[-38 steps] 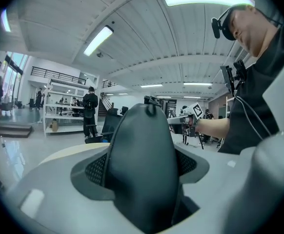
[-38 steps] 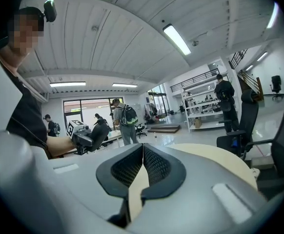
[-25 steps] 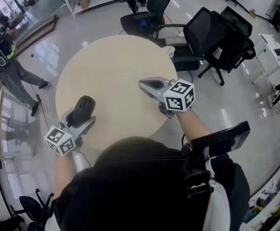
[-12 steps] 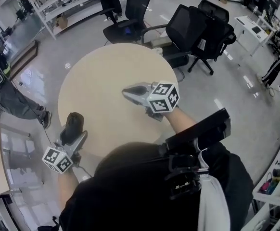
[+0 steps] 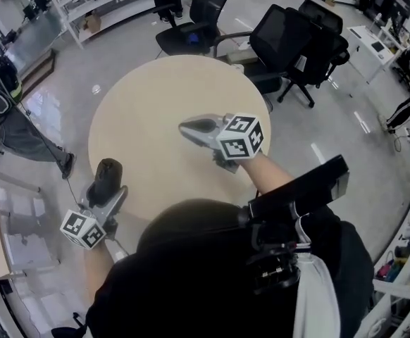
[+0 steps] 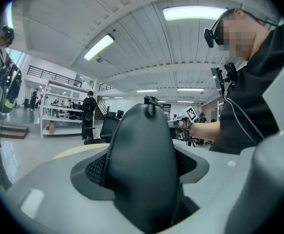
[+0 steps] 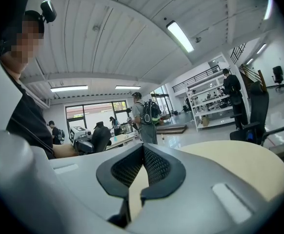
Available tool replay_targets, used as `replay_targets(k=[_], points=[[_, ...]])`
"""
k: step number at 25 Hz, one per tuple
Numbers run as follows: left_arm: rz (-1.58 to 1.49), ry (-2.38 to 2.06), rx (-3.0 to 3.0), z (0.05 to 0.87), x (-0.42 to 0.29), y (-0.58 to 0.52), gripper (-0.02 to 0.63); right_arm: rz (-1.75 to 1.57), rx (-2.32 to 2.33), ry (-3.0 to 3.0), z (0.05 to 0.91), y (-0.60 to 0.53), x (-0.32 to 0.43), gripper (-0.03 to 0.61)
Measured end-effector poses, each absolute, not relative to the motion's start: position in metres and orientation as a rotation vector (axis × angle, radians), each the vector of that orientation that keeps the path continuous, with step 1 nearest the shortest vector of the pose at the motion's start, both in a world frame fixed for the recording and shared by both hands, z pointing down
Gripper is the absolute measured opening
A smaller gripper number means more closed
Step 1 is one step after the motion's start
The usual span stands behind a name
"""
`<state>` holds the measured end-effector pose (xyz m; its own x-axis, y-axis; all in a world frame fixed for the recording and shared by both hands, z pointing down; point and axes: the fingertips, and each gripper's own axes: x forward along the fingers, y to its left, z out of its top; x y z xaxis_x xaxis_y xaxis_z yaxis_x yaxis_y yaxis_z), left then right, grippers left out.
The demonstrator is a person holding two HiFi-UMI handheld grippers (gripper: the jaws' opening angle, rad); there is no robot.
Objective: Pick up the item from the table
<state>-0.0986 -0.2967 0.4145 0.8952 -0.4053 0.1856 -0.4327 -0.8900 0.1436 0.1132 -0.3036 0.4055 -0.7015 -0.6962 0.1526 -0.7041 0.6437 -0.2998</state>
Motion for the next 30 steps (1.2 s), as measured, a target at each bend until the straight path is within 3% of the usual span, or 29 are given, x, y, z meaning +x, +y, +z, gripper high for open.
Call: replay_targets(k=[13,30], points=[[0.140,-0.598,2.900,0.414,-0.035,-0.296,0.351,0.397,1.267,-2.737,0.388,-0.307,0.185,0.011],[0.166,-0.615,2.877,0.415,-0.042,-0.311,0.351,0.396,1.225,-2.740,0.394,-0.318,0.174,0.011]])
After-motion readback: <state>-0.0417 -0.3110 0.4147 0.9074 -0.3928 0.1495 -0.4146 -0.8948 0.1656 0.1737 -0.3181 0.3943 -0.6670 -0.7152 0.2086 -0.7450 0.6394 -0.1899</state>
